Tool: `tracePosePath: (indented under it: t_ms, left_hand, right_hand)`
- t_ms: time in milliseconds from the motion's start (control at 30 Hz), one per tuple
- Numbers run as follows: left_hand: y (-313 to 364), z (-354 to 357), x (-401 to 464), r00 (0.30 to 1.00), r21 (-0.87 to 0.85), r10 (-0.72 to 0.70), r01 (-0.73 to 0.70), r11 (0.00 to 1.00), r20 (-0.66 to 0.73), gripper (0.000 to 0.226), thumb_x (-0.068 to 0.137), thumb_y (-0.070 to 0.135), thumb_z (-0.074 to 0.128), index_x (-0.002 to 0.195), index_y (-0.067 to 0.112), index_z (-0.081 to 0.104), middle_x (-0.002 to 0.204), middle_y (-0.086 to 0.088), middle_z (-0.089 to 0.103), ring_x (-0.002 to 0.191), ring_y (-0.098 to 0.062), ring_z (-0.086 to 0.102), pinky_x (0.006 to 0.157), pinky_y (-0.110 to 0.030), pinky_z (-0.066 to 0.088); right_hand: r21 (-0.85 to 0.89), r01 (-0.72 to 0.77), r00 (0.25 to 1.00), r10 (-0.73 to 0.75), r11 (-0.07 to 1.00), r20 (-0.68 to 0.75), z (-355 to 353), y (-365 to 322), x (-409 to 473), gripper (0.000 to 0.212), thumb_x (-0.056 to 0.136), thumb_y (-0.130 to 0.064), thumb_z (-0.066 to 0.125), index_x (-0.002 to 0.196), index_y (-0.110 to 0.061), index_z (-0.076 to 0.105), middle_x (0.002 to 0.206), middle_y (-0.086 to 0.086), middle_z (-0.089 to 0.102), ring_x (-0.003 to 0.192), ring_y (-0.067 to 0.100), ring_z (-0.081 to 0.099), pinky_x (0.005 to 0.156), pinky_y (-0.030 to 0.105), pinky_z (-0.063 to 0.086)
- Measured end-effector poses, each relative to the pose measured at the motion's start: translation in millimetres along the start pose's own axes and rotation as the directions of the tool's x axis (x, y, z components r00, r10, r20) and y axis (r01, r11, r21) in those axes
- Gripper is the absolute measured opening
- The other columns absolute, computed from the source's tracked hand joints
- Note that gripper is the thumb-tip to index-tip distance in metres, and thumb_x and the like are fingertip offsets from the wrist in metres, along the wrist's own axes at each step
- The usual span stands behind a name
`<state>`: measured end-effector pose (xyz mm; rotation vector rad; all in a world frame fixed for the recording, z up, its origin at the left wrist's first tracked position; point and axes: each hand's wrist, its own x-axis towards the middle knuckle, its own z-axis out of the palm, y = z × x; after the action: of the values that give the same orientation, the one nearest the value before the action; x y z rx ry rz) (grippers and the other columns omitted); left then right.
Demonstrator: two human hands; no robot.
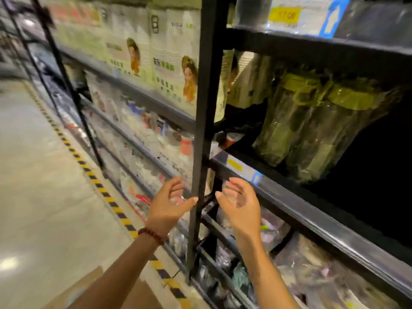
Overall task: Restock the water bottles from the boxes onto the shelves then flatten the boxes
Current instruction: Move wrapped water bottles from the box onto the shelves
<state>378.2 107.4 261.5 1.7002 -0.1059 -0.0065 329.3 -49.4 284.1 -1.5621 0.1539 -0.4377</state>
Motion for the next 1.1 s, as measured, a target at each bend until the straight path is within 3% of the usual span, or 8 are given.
tracePosePath:
  t_ms: [200, 267, 333, 500, 633, 767, 967, 1100]
  left_hand:
    - [-78.7, -65.0, -115.6, 0.892, 0.037, -0.269, 0.303, 0.952, -0.364, 0.052, 0.071, 0.015, 0.081, 0.114, 0.018, 0.052, 0.104, 0.002, 0.06, 0.103, -0.019, 0.058, 0.088, -0.027, 0.047]
    - [-101.9, -79.3, -163.2, 0.804, -0.008, -0.354, 0.399, 0.917, -0.478, 0.042, 0.073, 0.01, 0.079, 0.104, 0.018, 0.052, 0.093, 0.003, 0.06, 0.096, -0.021, 0.058, 0.075, -0.012, 0.046]
    - [-124.2, -89.5, -208.7, 0.697, -0.108, -0.446, 0.472, 0.875, -0.562, 0.04, 0.066, 0.011, 0.079, 0.093, 0.021, 0.053, 0.087, 0.001, 0.059, 0.087, -0.022, 0.056, 0.067, -0.014, 0.045]
    - [-168.3, -112.2, -296.4, 0.44, -0.314, -0.629, 0.597, 0.738, -0.64, 0.041, 0.073, -0.003, 0.076, 0.104, 0.013, 0.054, 0.097, -0.009, 0.058, 0.091, -0.024, 0.056, 0.068, -0.022, 0.048]
    - [-191.3, -140.6, -325.4, 0.3, -0.409, -0.687, 0.624, 0.666, -0.661, 0.055, 0.056, 0.023, 0.084, 0.103, 0.015, 0.057, 0.104, -0.009, 0.059, 0.099, -0.027, 0.059, 0.076, -0.032, 0.047]
    - [-221.3, -178.2, -329.7, 0.271, -0.447, -0.715, 0.625, 0.64, -0.645, 0.047, 0.07, 0.014, 0.081, 0.107, 0.018, 0.053, 0.112, -0.007, 0.057, 0.102, -0.022, 0.056, 0.077, -0.031, 0.047]
    - [-286.7, -262.0, -314.9, 0.267, -0.43, -0.768, 0.701, 0.57, -0.582, 0.043, 0.076, 0.005, 0.075, 0.112, 0.015, 0.053, 0.109, -0.003, 0.055, 0.105, -0.024, 0.056, 0.085, -0.034, 0.048]
    - [-341.9, -308.2, -297.8, 0.283, -0.387, -0.809, 0.766, 0.514, -0.515, 0.061, 0.076, 0.009, 0.076, 0.13, 0.009, 0.048, 0.123, -0.007, 0.054, 0.103, -0.018, 0.052, 0.091, -0.034, 0.046]
  right_hand:
    - [-0.168, -0.282, 0.844, 0.328, 0.945, 0.425, 44.0, 80.6, -54.5, 0.031, 0.081, -0.022, 0.073, 0.099, -0.035, 0.051, 0.106, -0.009, 0.058, 0.107, 0.021, 0.059, 0.091, 0.043, 0.05]
    - [-0.204, -0.363, 0.757, 0.416, 0.909, 0.504, 55.8, 103.0, -81.9, 0.037, 0.078, -0.016, 0.076, 0.102, -0.027, 0.051, 0.109, -0.002, 0.059, 0.103, 0.021, 0.058, 0.084, 0.034, 0.053]
    - [-0.262, -0.41, 0.674, 0.484, 0.873, 0.558, 65.3, 123.7, -111.3, 0.048, 0.066, -0.026, 0.081, 0.105, -0.02, 0.053, 0.111, 0.004, 0.059, 0.093, 0.013, 0.059, 0.07, 0.018, 0.051]
    - [-0.477, -0.35, 0.5, 0.591, 0.806, 0.633, 88.8, 168.1, -171.5, 0.046, 0.075, -0.02, 0.079, 0.115, -0.021, 0.055, 0.12, 0.005, 0.058, 0.112, 0.023, 0.056, 0.091, 0.041, 0.05]
    - [-0.57, -0.254, 0.418, 0.62, 0.782, 0.664, 126.6, 184.6, -193.8, 0.045, 0.08, -0.01, 0.073, 0.12, -0.012, 0.054, 0.117, 0.005, 0.059, 0.11, 0.021, 0.057, 0.081, 0.025, 0.048]
    - [-0.624, -0.212, 0.376, 0.652, 0.752, 0.658, 176.8, 200.1, -208.4, 0.039, 0.08, -0.01, 0.072, 0.111, -0.021, 0.052, 0.108, -0.003, 0.057, 0.102, 0.014, 0.056, 0.068, 0.012, 0.043]
    - [-0.751, -0.207, 0.331, 0.767, 0.627, 0.549, 265.5, 246.3, -243.4, 0.039, 0.081, -0.012, 0.07, 0.115, -0.02, 0.053, 0.117, 0.003, 0.056, 0.103, 0.015, 0.054, 0.071, 0.017, 0.044]
    - [-0.814, -0.183, 0.332, 0.814, 0.551, 0.476, 323.7, 297.8, -256.1, 0.047, 0.08, -0.014, 0.073, 0.122, -0.013, 0.052, 0.115, 0.005, 0.057, 0.099, 0.015, 0.055, 0.076, 0.021, 0.046]
